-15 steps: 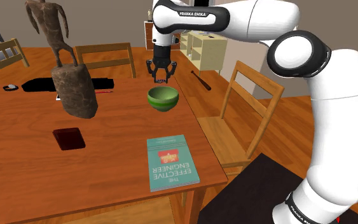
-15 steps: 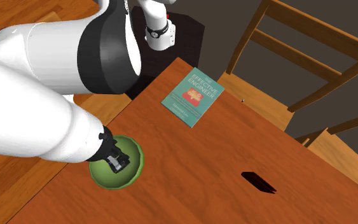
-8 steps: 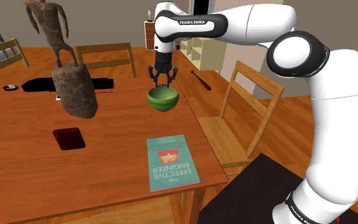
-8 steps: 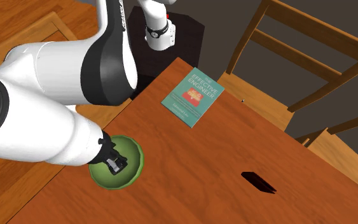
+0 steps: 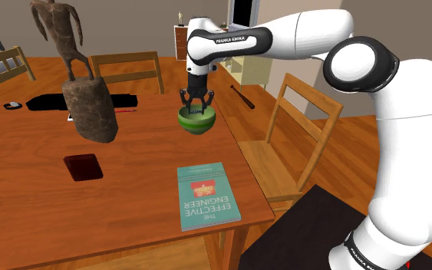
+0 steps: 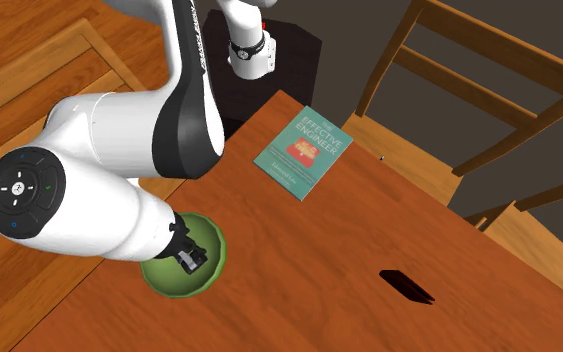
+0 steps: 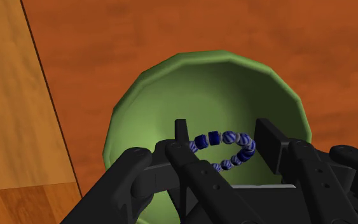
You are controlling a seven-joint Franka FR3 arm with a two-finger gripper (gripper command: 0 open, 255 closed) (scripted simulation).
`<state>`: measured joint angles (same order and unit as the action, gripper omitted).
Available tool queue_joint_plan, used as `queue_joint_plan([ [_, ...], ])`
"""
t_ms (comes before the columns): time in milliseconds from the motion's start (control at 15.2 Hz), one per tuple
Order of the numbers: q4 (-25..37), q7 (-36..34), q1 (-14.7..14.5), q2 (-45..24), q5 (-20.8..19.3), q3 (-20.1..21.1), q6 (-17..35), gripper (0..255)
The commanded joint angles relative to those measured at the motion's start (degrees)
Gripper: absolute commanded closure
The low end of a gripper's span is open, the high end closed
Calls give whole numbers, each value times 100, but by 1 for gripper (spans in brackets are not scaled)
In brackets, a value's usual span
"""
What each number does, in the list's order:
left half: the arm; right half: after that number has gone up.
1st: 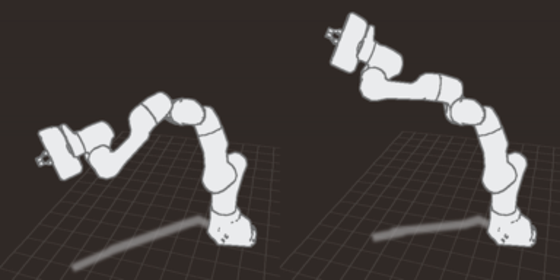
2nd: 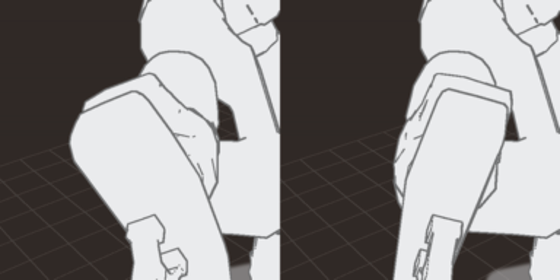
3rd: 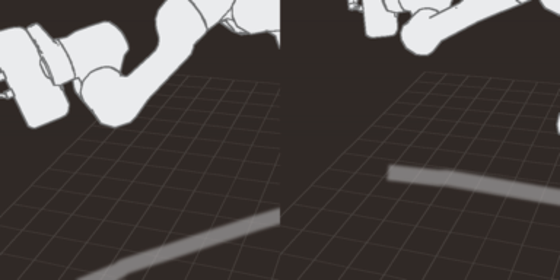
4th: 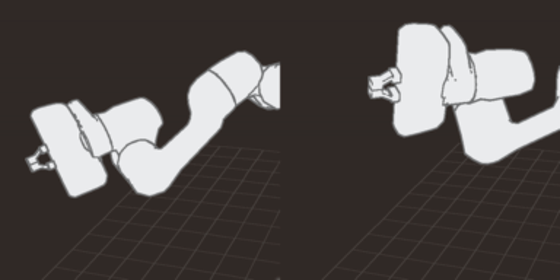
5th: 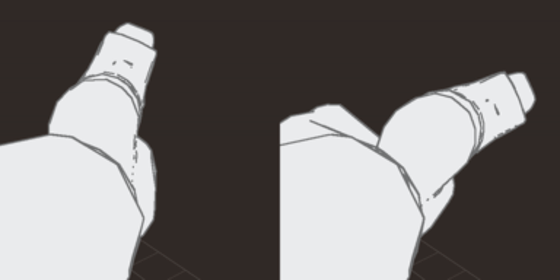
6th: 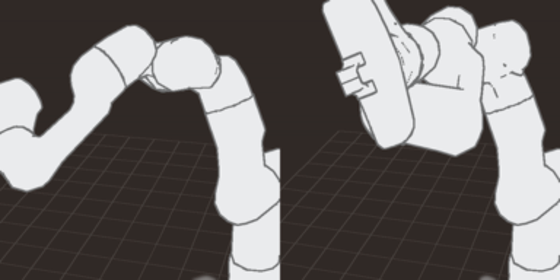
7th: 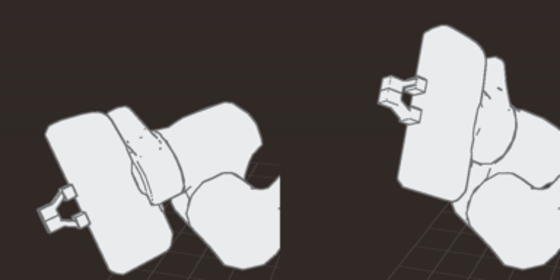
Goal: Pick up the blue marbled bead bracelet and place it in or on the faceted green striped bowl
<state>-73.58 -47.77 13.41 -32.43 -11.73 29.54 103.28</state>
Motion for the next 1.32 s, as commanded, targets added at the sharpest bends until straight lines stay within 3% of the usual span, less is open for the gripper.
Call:
queue_joint_plan([
  [0, -36, 1, 3, -25, -10, -7, 60, 255],
  [396, -35, 1, 2, -25, -10, -7, 59, 255],
  [462, -35, 1, 2, -25, -10, -7, 59, 0],
  [792, -35, 1, 2, -25, -10, -7, 59, 0],
  [1056, 737, 49, -97, -38, 4, 6, -681, 0],
  [1254, 737, 49, -97, -37, 4, 6, -681, 0],
])
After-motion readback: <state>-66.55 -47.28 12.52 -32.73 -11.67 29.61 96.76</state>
